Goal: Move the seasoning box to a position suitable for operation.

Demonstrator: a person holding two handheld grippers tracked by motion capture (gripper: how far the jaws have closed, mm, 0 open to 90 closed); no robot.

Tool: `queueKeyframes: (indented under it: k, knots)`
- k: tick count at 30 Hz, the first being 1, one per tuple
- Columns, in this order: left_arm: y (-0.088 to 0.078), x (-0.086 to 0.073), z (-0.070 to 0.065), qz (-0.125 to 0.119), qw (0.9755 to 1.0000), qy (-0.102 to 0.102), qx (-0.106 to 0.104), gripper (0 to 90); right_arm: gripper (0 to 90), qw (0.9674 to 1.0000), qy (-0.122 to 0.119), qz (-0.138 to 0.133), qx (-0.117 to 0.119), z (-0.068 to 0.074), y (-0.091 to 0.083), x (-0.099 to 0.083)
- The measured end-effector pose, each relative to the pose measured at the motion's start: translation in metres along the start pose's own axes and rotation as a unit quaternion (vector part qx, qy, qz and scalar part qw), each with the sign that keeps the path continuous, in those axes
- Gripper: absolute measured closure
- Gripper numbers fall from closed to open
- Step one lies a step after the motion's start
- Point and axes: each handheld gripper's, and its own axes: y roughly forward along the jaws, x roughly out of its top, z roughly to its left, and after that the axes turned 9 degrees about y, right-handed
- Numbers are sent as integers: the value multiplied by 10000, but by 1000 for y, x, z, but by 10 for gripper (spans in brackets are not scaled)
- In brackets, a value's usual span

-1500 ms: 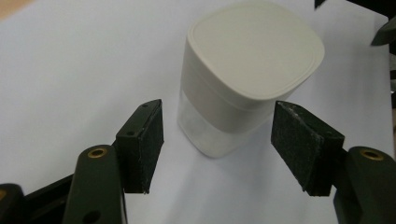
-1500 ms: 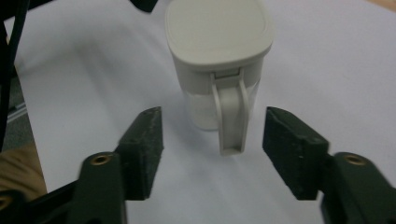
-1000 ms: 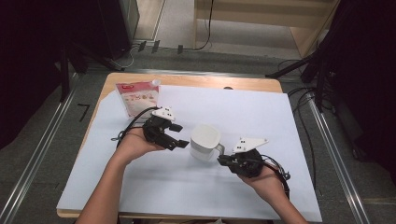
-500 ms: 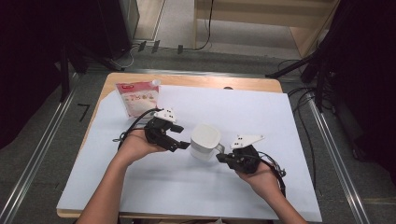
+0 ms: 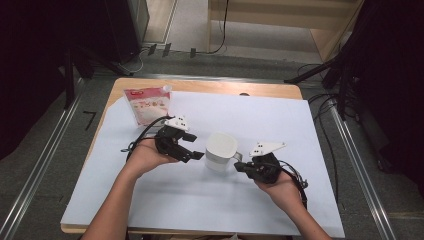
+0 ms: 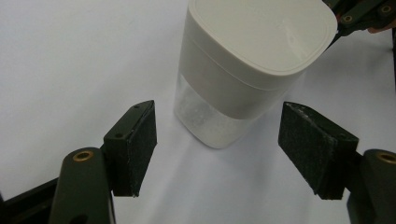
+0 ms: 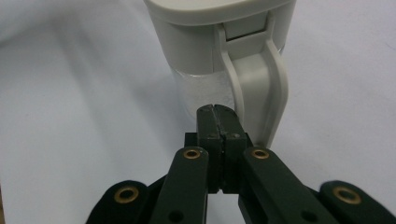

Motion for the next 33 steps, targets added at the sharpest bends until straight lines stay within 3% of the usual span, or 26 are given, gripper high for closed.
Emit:
queueKeyframes:
  k: [3, 12, 20, 26, 33]
  knots:
    - [1, 1, 0, 78, 9999, -136, -73, 286, 900, 10000, 49, 2, -30, -3, -1, 0]
    - [2, 2, 0, 42, 9998, -153, -105, 245, 900, 9996, 255, -74, -32, -18, -3, 1]
    - [12, 6, -6, 109, 9997, 16, -208, 184, 900, 9990, 378, -143, -166, -29, -6, 2]
    - [18, 9, -6, 98, 9990, -197, -390, 150, 900, 9986, 457, -194, -177, -32, -14, 6]
    - [22, 11, -4, 143, 9992, 80, -351, 161, 900, 9983, 414, -363, -215, -37, -26, 12]
